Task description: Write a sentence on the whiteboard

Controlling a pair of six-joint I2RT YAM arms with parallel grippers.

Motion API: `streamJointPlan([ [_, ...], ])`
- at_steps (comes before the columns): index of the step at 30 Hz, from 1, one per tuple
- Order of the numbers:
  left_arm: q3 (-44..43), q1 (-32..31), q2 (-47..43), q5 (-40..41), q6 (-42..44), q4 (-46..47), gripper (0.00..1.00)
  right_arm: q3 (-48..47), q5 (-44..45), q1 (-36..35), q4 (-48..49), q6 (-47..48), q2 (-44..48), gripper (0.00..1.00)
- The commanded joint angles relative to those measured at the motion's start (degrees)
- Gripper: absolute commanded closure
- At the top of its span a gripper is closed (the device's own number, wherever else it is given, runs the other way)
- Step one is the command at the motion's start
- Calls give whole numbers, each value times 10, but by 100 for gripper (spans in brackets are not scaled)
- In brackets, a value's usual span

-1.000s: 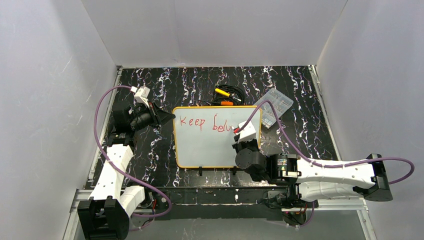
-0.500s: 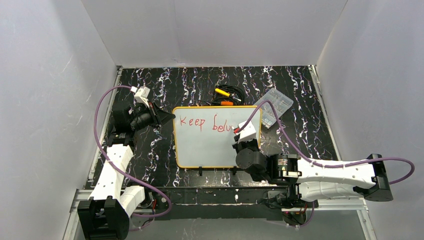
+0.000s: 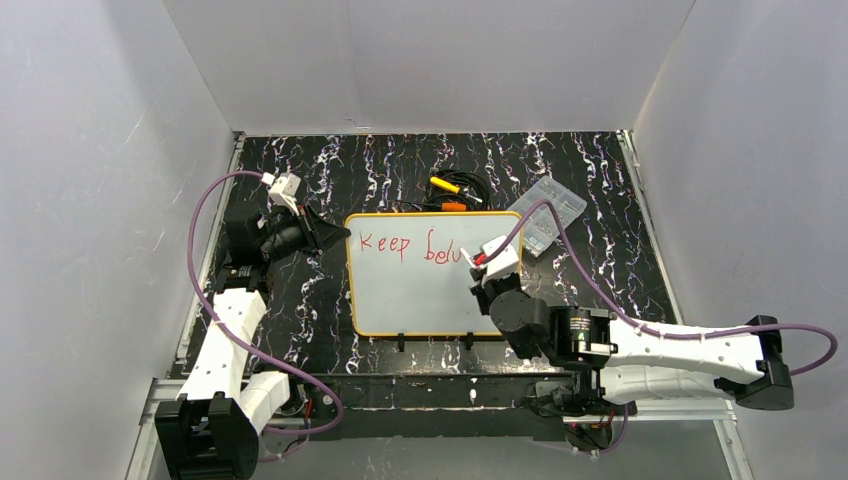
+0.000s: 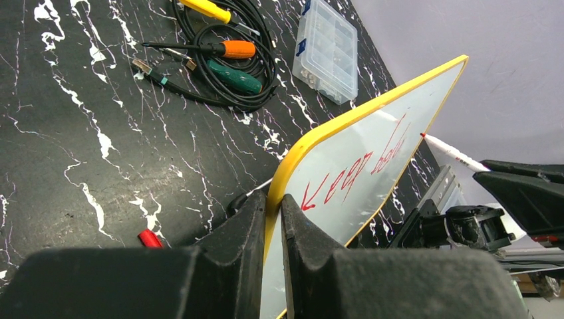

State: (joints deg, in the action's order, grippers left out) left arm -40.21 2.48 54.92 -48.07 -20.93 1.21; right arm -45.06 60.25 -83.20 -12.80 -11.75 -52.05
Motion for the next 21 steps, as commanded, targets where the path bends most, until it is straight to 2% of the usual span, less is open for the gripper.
streamJointPlan([
  [1,-10,-5,0,-12,9,-24,100,18,-56,45,76,48,23,99],
  [4,-9,-5,0,-11,11,-26,100,24,-102,79,90,56,35,99],
  [14,-12,-5,9,-12,12,-29,100,47,-109,81,36,17,98,99],
  [21,-12,-5,10,-12,12,-29,100,46,-125,81,23,8,88,99],
])
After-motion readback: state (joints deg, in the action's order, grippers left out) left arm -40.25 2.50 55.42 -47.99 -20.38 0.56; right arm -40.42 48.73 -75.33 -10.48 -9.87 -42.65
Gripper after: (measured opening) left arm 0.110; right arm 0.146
